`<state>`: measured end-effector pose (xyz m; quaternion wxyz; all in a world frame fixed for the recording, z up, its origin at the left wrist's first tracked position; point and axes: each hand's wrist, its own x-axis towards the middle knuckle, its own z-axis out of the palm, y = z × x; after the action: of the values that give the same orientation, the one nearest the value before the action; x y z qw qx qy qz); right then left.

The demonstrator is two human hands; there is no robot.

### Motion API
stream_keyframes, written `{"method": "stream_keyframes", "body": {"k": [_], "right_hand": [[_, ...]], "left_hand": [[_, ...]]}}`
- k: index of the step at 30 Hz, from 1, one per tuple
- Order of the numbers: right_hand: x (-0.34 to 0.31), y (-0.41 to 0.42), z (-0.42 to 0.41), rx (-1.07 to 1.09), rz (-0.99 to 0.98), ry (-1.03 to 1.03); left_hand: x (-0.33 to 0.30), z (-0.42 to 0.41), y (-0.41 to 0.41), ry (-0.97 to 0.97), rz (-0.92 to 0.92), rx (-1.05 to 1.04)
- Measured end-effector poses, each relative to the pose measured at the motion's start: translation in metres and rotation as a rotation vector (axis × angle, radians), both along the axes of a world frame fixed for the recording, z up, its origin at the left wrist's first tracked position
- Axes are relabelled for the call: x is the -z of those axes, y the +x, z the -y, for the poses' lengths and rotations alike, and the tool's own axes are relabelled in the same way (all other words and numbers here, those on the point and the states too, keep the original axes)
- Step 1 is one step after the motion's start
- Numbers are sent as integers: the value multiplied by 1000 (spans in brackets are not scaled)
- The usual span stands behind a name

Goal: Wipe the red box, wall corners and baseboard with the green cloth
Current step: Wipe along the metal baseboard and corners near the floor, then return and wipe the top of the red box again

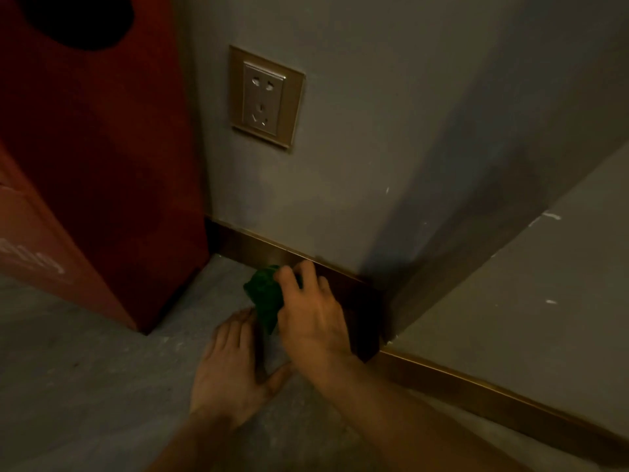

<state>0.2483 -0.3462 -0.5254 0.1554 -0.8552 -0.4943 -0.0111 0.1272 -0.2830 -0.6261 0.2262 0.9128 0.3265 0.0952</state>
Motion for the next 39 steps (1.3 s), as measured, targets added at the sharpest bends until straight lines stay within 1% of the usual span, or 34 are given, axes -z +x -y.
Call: {"method": "stream_keyframes", "body": {"k": [4,6,8,11,13,16,18,21,25,27,30,33,39], "right_hand": [[-14,-2,11,61,-144,100],[-24,-3,19,51,-228,146],[-35,-2,29,19,-269,158],[-53,0,46,-46,-306,142],[-64,0,58,-73,-318,129],[-80,0,73,-113,-370,117],[-91,-1,82,-134,-409,106],[-105,-3,94,-166,-433,88],[-123,-5,107,-148,-456,49],[-128,-8,112,-146,-443,-11],[-130,-15,119,-164,-347,-37],[-129,-19,124,-179,-222,11],[-134,-17,128,-216,-196,95]], "left_hand": [[-28,-7,-5,-22,63,-40],[-45,-11,-6,1,80,-49],[-63,-14,-8,30,92,-37],[-91,-15,-14,62,153,70],[-110,-14,-17,139,173,168],[-138,-9,-18,265,143,275],[-154,-1,-17,300,100,314],[-172,14,-15,350,39,357],[-190,29,-19,428,21,373],[-200,33,-21,462,7,374],[-214,36,-25,514,-12,373],[-221,38,-30,537,-45,354],[-228,45,-32,530,-60,314]]}}
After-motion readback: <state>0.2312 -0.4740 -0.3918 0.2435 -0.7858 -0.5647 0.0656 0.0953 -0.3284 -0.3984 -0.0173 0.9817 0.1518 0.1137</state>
